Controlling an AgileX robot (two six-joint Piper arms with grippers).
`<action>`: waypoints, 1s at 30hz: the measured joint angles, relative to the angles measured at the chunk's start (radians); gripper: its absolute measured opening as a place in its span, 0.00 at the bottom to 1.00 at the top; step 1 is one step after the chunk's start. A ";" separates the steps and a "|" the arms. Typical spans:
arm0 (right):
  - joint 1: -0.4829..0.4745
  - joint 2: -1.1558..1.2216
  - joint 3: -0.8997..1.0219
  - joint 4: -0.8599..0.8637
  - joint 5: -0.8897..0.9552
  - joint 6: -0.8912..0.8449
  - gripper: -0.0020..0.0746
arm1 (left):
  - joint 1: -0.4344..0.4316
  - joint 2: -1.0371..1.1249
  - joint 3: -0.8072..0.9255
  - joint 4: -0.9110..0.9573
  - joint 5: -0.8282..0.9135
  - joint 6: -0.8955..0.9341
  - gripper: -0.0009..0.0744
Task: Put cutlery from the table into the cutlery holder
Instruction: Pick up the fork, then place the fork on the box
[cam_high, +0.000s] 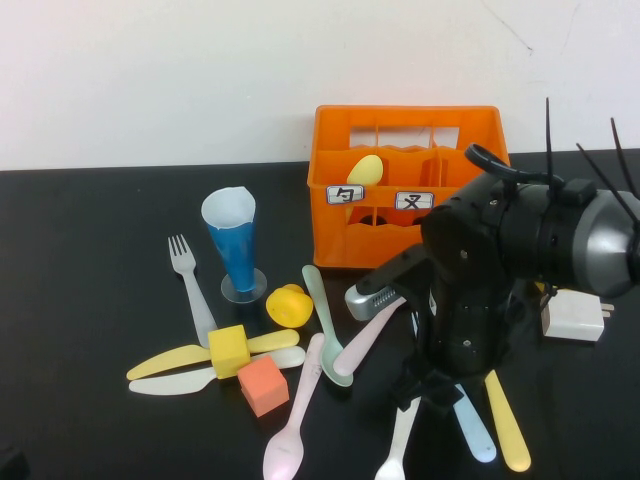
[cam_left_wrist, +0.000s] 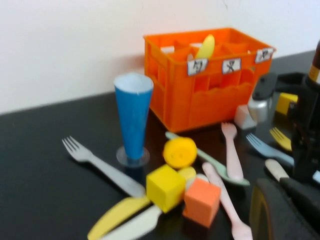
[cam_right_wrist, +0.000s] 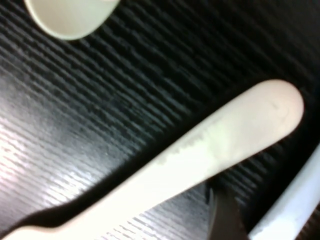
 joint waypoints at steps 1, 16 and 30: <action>0.000 0.002 0.000 0.002 0.000 0.000 0.53 | 0.000 0.000 0.000 0.007 -0.012 0.000 0.01; -0.002 0.032 -0.012 0.015 0.023 -0.002 0.39 | 0.000 0.000 0.000 0.021 -0.078 0.000 0.01; -0.002 -0.325 0.142 -0.004 -0.209 0.017 0.23 | 0.000 0.000 0.000 0.014 -0.070 -0.002 0.01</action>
